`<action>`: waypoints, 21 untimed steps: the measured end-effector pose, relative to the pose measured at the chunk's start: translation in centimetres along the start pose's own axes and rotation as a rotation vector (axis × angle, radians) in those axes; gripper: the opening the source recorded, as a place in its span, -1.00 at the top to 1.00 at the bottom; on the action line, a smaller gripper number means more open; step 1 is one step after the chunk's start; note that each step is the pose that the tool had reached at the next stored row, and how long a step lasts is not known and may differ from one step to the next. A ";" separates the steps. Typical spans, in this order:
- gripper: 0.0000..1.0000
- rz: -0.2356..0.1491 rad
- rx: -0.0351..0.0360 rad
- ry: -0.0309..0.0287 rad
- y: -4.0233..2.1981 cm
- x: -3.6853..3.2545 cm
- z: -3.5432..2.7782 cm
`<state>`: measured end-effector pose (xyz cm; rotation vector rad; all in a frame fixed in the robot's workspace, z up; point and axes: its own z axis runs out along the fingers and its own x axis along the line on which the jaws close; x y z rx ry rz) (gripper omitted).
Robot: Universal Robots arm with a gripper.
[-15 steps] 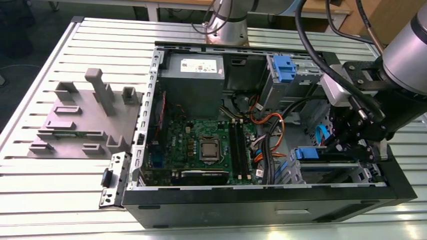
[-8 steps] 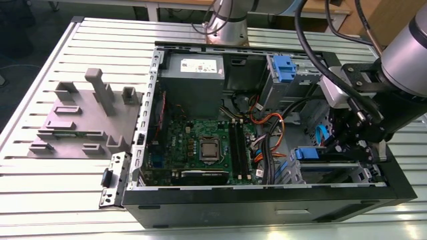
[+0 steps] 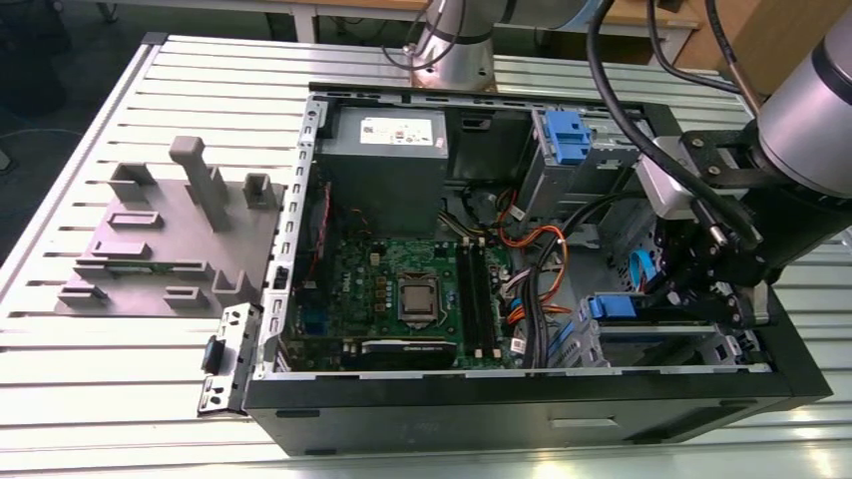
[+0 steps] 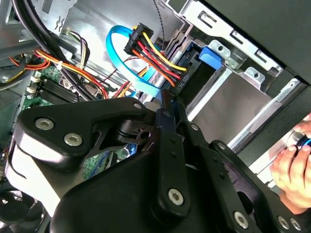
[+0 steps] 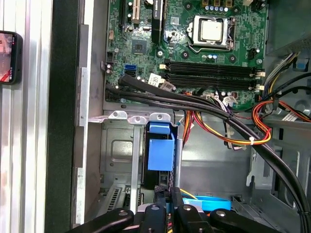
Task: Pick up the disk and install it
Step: 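Insert the second disk wire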
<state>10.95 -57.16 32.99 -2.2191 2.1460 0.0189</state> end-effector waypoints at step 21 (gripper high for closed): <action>0.79 0.000 -0.0004 -0.0006 -0.05 -0.08 -1.71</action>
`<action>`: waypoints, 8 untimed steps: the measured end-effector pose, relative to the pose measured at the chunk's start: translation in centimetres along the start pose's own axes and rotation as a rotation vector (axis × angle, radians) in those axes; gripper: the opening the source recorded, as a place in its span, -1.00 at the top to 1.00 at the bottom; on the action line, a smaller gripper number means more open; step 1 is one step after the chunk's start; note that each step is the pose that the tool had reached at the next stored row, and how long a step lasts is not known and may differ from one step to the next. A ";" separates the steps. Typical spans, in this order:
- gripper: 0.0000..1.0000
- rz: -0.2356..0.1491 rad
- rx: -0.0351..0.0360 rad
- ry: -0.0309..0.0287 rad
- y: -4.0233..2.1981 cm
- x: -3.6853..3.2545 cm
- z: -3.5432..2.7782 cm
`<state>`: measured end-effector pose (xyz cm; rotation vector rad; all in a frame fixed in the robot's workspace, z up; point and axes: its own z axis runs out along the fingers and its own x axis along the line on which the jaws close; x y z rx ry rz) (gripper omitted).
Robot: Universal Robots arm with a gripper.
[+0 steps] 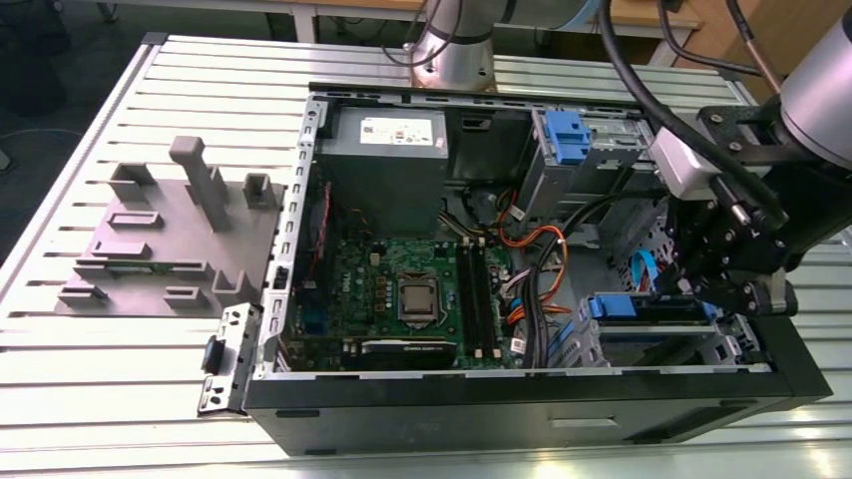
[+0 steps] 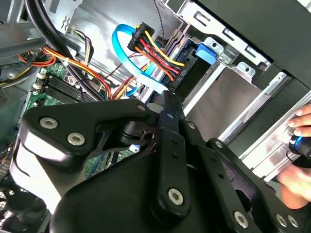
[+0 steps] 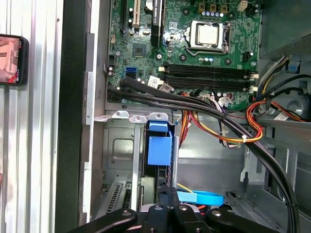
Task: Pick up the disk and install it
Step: 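Insert the second disk wire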
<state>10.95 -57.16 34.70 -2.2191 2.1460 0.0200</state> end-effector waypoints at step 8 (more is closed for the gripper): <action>0.79 0.000 0.0000 0.0000 -0.01 -0.01 -0.28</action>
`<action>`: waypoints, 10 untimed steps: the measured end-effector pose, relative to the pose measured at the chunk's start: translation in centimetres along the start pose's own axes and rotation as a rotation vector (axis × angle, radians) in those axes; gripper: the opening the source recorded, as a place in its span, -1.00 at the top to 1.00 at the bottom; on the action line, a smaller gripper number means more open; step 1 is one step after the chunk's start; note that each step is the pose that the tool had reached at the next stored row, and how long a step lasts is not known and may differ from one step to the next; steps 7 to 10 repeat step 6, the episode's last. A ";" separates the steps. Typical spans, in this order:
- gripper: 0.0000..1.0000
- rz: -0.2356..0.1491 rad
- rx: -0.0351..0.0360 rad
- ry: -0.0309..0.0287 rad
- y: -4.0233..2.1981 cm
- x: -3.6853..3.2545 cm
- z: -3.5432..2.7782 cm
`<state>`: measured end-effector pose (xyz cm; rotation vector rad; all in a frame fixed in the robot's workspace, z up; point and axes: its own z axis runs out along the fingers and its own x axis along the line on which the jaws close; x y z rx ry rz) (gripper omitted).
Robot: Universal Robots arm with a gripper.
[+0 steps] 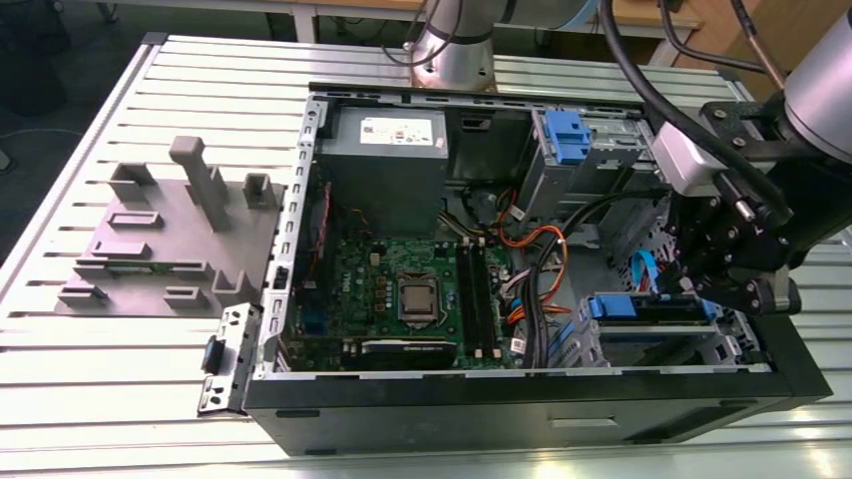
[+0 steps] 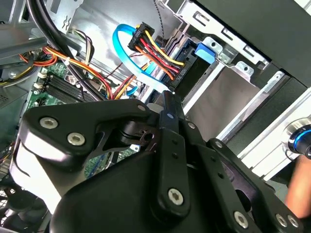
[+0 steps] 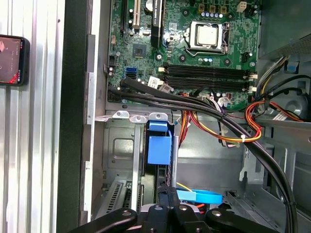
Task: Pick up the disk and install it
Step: 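Insert the second disk wire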
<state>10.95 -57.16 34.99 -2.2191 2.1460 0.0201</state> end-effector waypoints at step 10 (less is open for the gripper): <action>0.79 0.000 -0.0001 0.0001 0.00 -0.01 -0.13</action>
